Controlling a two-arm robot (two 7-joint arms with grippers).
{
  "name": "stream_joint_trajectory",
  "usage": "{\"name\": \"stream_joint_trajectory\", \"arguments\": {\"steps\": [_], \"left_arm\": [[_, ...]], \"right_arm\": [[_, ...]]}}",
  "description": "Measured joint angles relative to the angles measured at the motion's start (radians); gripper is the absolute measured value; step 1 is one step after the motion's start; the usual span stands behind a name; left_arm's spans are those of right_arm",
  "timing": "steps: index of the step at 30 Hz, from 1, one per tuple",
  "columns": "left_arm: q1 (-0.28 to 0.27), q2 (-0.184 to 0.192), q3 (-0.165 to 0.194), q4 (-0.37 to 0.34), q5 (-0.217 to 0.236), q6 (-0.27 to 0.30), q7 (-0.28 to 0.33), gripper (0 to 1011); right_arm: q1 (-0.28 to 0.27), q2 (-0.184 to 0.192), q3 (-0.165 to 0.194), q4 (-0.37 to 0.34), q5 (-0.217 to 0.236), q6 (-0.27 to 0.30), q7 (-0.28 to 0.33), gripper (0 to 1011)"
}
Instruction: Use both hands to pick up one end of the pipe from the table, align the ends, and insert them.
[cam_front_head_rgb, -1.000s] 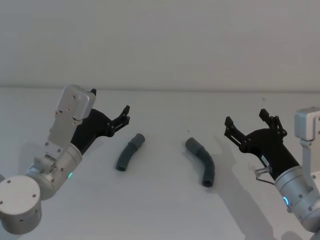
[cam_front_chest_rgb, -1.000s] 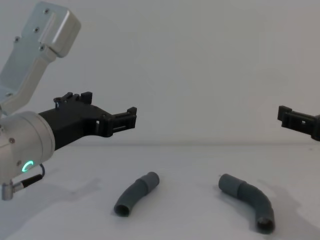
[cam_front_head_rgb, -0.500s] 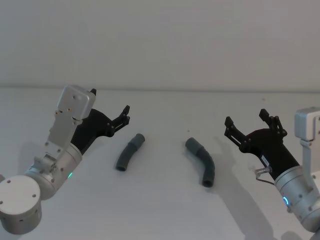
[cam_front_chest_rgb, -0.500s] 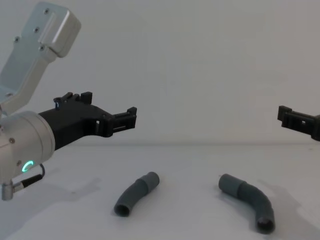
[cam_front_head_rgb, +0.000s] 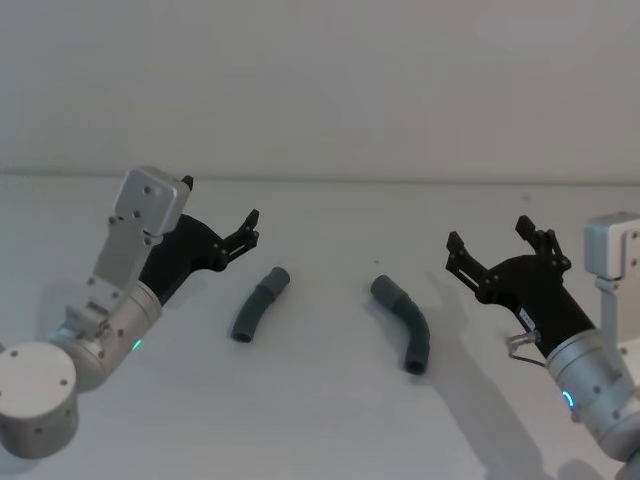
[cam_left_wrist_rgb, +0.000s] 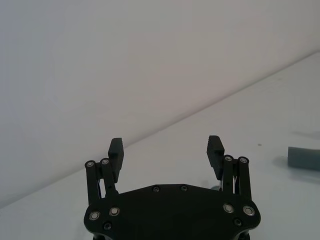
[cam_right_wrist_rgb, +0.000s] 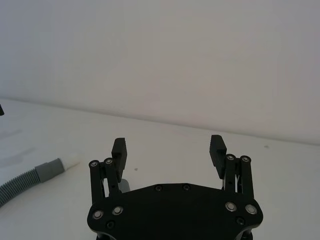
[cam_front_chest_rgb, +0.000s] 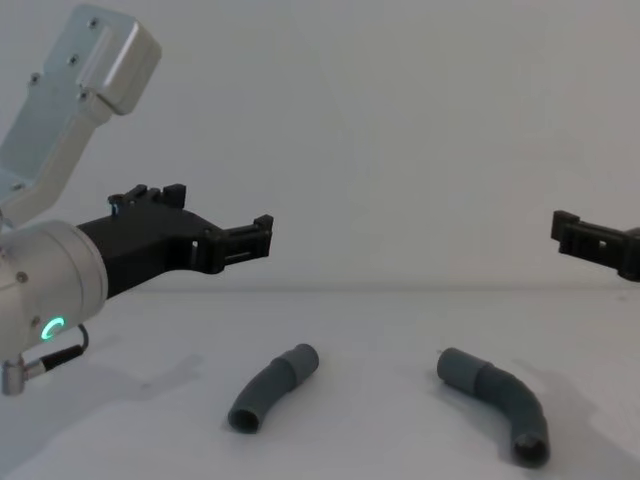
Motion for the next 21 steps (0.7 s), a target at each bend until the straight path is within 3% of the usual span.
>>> {"name": "stream_joint_trajectory", "arguments": {"steps": [8, 21], "left_arm": [[-0.079, 0.014, -0.002, 0.092, -0.043, 0.009, -0.118, 1001], [-0.230, 0.034, 0.008, 0.241, -0.122, 0.111, -0.344, 1001]], "right_arm": [[0.037, -0.009, -0.028, 0.011, -0.039, 0.024, -0.004, 1003], [0.147, -0.005, -0.092, 0.039, -0.095, 0.188, 0.044, 1003]]}}
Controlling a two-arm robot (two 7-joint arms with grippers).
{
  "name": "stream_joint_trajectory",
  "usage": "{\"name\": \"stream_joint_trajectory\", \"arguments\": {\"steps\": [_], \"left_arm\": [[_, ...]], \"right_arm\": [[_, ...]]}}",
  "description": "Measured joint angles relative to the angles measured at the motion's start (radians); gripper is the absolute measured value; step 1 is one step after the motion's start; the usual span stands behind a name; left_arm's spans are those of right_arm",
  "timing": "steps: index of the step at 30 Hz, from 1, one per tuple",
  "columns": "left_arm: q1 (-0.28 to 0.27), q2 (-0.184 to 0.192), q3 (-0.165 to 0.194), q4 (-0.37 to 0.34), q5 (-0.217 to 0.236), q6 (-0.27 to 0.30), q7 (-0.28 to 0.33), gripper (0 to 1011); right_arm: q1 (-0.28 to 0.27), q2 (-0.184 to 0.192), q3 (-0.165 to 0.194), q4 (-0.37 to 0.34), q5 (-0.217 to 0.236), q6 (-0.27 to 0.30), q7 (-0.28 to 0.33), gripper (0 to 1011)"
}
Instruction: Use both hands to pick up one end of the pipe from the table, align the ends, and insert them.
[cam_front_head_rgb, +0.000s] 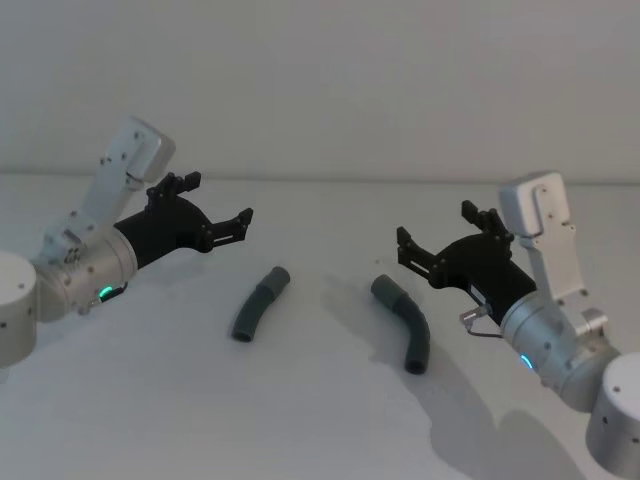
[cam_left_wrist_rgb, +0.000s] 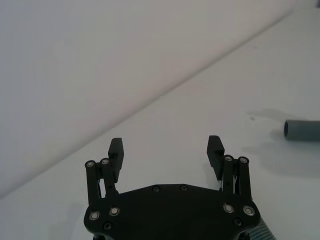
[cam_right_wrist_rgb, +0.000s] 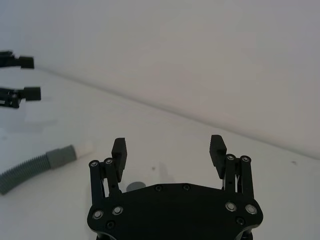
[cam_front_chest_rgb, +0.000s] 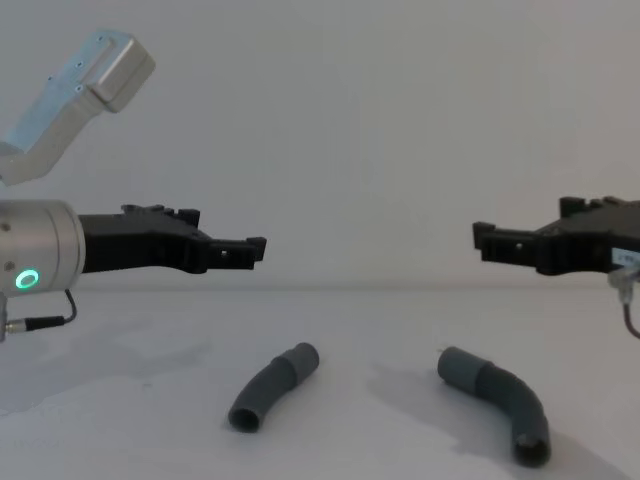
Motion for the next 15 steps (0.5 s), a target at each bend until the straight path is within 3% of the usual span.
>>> {"name": "stream_joint_trajectory", "arguments": {"steps": [5, 15], "left_arm": [[-0.057, 0.003, 0.013, 0.048, -0.027, 0.065, -0.072, 1001], [-0.102, -0.009, 0.033, 0.089, -0.067, 0.173, -0.130, 1001]], "right_arm": [[0.040, 0.014, -0.019, 0.007, -0.008, 0.080, 0.037, 1003], [0.060, 0.037, -0.014, 0.009, 0.004, 0.192, 0.089, 1003]]}}
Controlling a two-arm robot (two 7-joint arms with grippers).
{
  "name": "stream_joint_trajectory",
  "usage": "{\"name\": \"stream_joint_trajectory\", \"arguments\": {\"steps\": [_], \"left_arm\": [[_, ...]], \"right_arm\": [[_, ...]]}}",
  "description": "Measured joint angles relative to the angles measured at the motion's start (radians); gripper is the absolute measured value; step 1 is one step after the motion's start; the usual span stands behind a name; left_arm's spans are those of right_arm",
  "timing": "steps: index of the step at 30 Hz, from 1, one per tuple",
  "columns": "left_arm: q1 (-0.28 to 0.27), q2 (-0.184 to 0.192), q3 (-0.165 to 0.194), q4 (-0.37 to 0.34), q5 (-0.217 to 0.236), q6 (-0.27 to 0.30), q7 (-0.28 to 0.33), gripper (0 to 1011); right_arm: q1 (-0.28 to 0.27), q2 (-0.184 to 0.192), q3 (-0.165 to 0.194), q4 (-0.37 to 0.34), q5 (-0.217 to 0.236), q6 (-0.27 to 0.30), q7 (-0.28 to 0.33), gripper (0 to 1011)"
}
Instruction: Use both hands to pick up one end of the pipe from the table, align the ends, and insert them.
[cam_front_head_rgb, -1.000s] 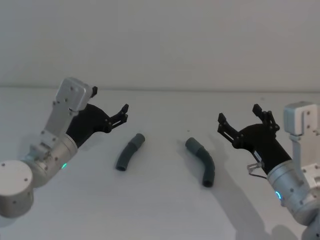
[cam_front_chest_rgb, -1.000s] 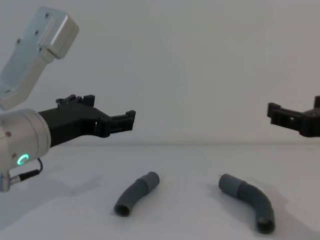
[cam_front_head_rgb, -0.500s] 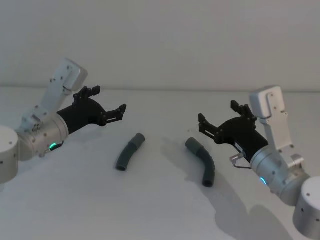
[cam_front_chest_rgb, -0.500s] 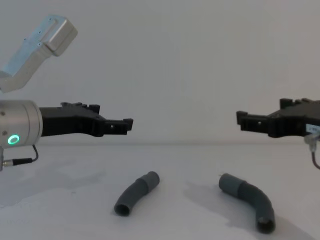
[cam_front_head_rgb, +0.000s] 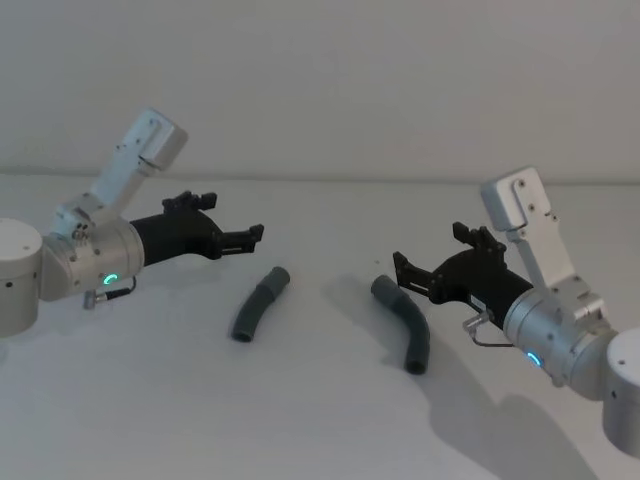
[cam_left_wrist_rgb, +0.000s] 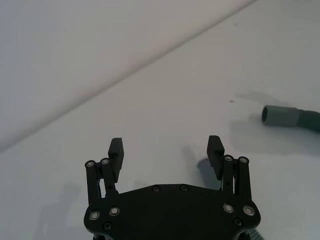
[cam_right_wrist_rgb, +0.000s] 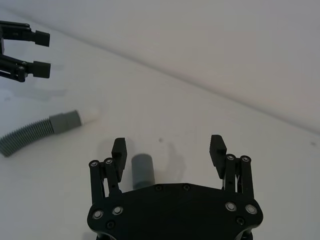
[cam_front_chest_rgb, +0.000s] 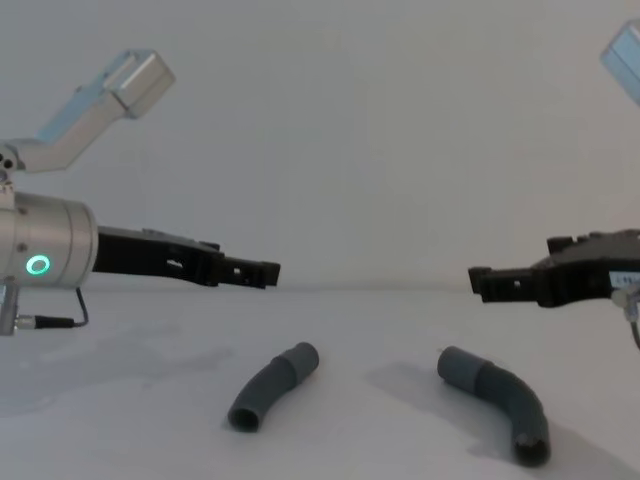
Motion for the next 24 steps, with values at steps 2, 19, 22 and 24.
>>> {"name": "stream_joint_trajectory", "arguments": {"steps": [2, 19, 22, 24], "left_arm": [[-0.001, -0.004, 0.003, 0.002, -0.007, 0.019, -0.003, 1001], [0.043, -0.029, 0.021, -0.022, -0.026, 0.086, 0.049, 1001], [0.051, -0.030, 0.026, -0.032, -0.020, 0.097, 0.064, 1001], [0.053, -0.030, 0.030, -0.038, -0.015, 0.104, 0.070, 1001]], "right_arm": [[-0.002, 0.002, 0.003, 0.001, 0.005, 0.012, 0.007, 1003], [-0.023, -0.002, 0.018, 0.035, 0.035, 0.068, 0.058, 1003], [-0.023, -0.005, 0.017, 0.040, 0.037, 0.069, 0.066, 1003], [-0.020, -0.010, 0.015, 0.045, 0.041, 0.069, 0.075, 1003]]}}
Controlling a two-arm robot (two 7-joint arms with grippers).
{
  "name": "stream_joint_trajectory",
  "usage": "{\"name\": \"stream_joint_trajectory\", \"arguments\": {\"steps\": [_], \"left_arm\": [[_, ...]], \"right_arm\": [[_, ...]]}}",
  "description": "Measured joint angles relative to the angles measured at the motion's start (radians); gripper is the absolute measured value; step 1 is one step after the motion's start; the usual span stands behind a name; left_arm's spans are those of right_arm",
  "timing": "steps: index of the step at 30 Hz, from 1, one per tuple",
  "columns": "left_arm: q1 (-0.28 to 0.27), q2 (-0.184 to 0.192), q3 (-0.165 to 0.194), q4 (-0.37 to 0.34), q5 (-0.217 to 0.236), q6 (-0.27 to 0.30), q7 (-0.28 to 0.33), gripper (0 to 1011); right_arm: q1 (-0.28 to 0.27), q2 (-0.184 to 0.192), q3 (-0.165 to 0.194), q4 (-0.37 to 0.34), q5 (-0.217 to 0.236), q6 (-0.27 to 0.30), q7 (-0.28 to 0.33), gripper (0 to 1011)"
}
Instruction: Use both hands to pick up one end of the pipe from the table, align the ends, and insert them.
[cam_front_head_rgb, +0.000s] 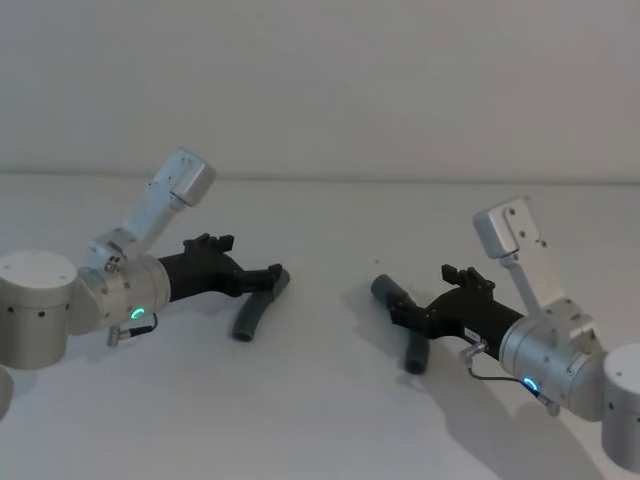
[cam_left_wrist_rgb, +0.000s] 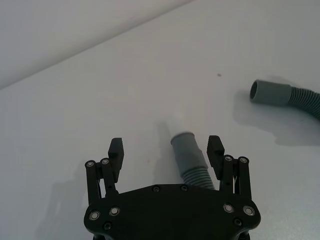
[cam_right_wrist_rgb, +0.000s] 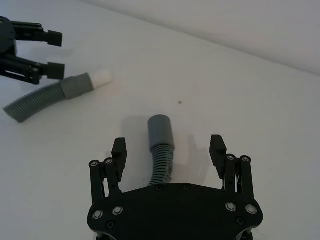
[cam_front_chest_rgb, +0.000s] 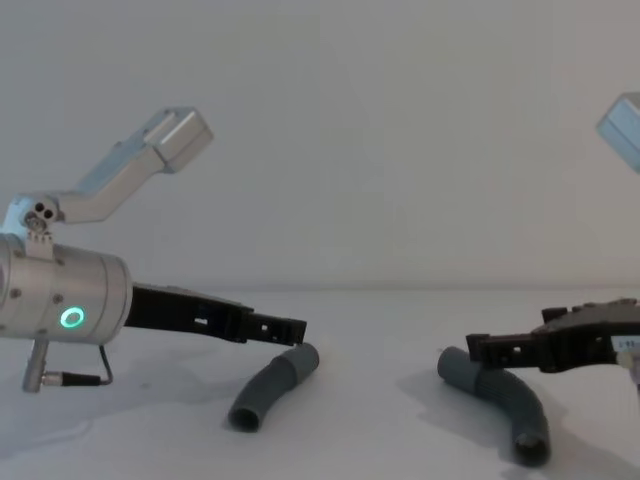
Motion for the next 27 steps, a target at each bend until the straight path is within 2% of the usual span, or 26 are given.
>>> {"name": "stream_joint_trajectory", "arguments": {"steps": [9, 21, 27], "left_arm": [[-0.005, 0.000, 0.017, -0.011, 0.021, 0.023, 0.003, 1001], [-0.029, -0.011, 0.049, -0.005, 0.045, 0.044, -0.028, 1001], [-0.031, -0.020, 0.053, -0.006, 0.051, 0.063, -0.026, 1001]], "right_arm": [[0.014, -0.010, -0.008, 0.018, 0.006, -0.005, 0.016, 1003], [0.024, -0.013, -0.018, 0.036, 0.009, -0.011, 0.029, 1003], [0.024, -0.010, -0.021, 0.038, 0.010, -0.010, 0.033, 1003]]}}
